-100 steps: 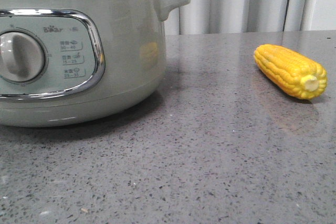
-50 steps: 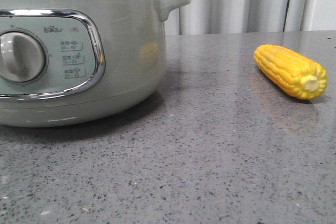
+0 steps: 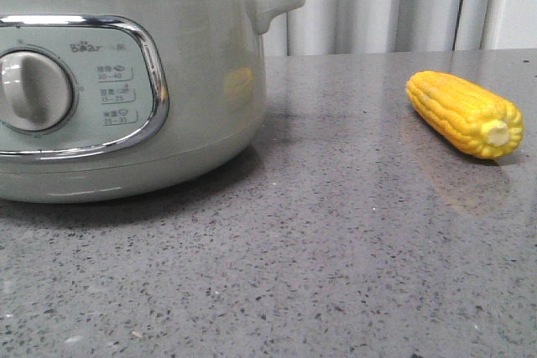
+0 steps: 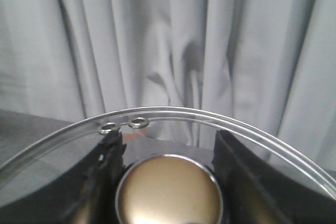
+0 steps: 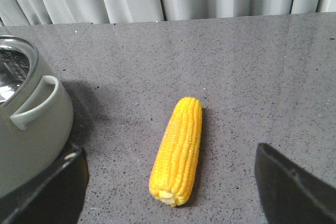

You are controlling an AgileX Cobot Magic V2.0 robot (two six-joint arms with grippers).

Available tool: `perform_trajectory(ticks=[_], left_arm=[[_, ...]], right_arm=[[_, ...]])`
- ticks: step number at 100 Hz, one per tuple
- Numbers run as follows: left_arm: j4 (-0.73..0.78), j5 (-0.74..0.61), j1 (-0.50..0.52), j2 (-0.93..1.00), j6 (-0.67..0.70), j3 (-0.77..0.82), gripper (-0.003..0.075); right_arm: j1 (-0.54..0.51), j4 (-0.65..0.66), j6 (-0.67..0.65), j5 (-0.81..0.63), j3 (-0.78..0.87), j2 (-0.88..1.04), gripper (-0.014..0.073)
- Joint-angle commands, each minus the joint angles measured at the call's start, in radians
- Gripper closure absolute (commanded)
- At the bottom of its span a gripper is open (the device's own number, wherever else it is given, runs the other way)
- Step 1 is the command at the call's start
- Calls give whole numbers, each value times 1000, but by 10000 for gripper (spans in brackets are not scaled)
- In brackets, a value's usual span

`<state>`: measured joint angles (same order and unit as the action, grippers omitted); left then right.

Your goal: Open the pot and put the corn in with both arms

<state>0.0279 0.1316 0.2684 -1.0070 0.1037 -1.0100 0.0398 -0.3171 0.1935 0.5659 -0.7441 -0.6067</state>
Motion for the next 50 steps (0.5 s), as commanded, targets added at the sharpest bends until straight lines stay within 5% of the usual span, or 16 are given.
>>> perform_trajectory(ticks=[1, 50], left_arm=[[-11, -147, 24, 2, 2, -4, 626], [-11, -214, 23, -7, 2, 337, 626]], right_arm=[[-2, 1, 9, -67, -36, -10, 28], [34, 1, 9, -47, -32, -10, 28]])
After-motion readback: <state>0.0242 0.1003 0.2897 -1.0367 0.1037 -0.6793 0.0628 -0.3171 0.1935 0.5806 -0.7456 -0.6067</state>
